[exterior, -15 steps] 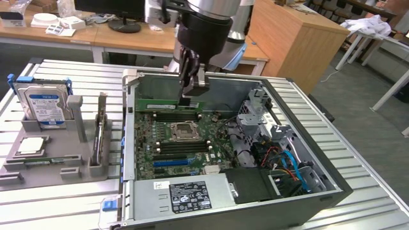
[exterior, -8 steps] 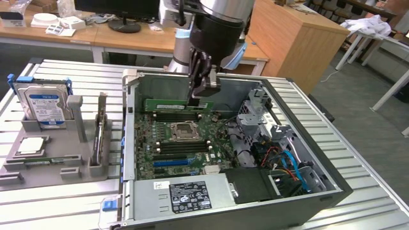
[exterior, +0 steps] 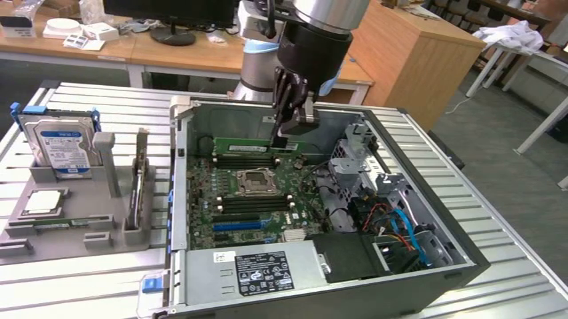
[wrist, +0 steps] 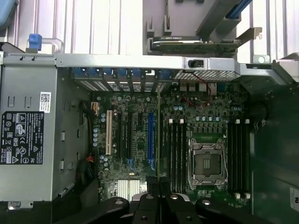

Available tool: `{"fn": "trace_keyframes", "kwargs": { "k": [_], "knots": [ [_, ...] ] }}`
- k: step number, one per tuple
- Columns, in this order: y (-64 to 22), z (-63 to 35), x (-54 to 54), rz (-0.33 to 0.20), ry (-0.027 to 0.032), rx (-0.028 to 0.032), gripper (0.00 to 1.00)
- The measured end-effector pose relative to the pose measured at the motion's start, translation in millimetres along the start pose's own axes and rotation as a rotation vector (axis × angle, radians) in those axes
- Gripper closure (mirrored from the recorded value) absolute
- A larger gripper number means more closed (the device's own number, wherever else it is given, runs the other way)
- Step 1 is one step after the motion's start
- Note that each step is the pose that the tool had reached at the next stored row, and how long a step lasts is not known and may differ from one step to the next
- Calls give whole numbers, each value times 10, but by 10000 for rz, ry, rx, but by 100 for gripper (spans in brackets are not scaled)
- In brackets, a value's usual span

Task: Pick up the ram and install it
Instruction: 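Pick up the ram and move it above insertion slot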

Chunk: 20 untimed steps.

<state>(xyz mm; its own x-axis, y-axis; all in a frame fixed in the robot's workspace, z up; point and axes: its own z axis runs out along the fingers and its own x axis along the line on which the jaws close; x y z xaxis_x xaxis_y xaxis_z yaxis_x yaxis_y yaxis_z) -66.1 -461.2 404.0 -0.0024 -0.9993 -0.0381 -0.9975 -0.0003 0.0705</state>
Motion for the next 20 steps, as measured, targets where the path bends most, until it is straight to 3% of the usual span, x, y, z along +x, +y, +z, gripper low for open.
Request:
{"fn": "trace_keyframes", "kwargs": {
  "k": [3, 6, 8, 20],
  "knots": [
    [2, 0, -1, 0, -1, 15, 88],
    [5, 0, -1, -17, -1, 149, 88],
    [5, 0, -1, -35, 0, 193, 88],
    [-1, 0, -1, -239, 13, 190, 88]
  ]
}}
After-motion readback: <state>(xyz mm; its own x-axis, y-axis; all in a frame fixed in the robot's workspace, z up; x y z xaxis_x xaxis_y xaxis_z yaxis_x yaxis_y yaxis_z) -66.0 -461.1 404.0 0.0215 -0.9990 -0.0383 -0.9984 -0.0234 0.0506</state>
